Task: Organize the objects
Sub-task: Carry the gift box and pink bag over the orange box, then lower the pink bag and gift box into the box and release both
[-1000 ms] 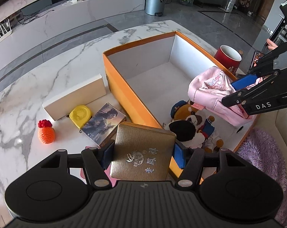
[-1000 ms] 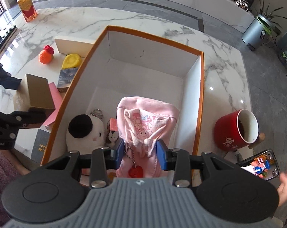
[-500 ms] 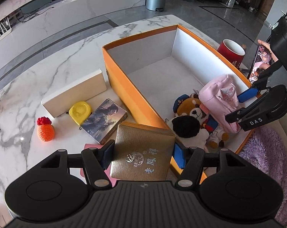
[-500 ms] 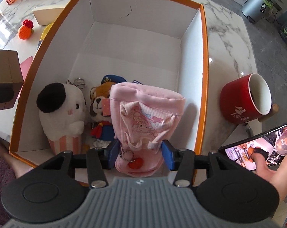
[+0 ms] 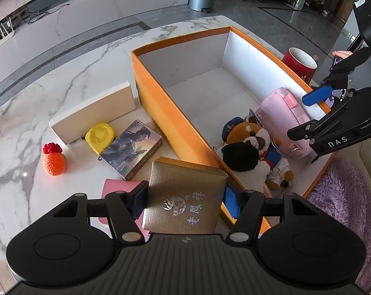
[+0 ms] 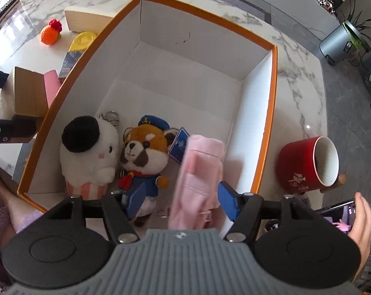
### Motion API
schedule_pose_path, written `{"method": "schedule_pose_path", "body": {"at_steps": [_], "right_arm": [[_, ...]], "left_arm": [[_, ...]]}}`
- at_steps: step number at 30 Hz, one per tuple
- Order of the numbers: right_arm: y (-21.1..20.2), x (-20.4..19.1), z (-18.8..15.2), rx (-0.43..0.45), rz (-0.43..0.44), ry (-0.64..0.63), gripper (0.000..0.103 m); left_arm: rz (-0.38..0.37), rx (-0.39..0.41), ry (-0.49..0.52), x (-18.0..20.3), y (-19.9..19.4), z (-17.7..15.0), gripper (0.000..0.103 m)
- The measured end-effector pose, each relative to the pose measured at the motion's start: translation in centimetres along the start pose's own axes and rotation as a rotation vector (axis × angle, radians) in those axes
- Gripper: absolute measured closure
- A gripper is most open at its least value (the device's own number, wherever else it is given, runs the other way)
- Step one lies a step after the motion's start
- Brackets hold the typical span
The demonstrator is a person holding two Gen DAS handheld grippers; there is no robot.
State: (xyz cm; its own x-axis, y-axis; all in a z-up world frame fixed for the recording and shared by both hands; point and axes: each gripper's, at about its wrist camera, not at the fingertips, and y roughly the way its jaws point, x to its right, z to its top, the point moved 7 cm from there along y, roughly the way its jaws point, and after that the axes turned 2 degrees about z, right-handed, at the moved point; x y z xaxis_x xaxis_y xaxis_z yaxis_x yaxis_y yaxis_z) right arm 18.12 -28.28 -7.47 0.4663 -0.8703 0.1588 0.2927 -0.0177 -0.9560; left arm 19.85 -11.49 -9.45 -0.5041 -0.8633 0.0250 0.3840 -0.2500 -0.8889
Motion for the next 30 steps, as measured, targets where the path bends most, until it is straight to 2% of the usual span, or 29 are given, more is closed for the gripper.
{"method": "schedule_pose_path", "body": {"at_steps": [3,6,11,16,19,21,24,26,30], "right_arm": [[0.6,0.3,0.1,-0.017,0.002,0.007,0.053],[1.4,0.5,-0.3,-0.038,0.010,0.018,0.056],[1.9,1.6,-0.6,-0.041,0.023,0.043,0.057],[1.7,3.0,0.2,0.000,0.001,0.047,0.056],[2.8,3.3,-0.1,-0.031,0.006,0.053,0.056],[3.7,3.2,-0.7,-0.056,0.027,0.061,0.062],[3.5,2.7,-1.3,-0.049,0.042,0.052,0.069],[3.2,2.3,-1.9,-0.070,0.077,0.073,0.072],[1.8,1.1,-2.5,-0.056,0.107,0.065,0.074]], "left_arm": [[0.003,0.005,0.004,-0.1,-0.3,0.2,0.030],[0.004,0.015,0.010,-0.3,-1.0,0.6,0.030],[-0.003,0.043,0.020,-0.1,-2.0,1.9,0.030],[-0.007,0.068,0.047,0.7,-2.6,3.4,0.030],[-0.019,0.084,0.059,1.3,-2.7,4.3,0.030],[-0.026,0.086,0.070,1.8,-2.7,4.7,0.030],[-0.025,0.083,0.090,2.4,-2.3,5.1,0.030],[-0.031,0.083,0.100,2.8,-2.0,5.5,0.030],[-0.056,0.084,0.120,3.8,-1.3,6.2,0.030]]}}
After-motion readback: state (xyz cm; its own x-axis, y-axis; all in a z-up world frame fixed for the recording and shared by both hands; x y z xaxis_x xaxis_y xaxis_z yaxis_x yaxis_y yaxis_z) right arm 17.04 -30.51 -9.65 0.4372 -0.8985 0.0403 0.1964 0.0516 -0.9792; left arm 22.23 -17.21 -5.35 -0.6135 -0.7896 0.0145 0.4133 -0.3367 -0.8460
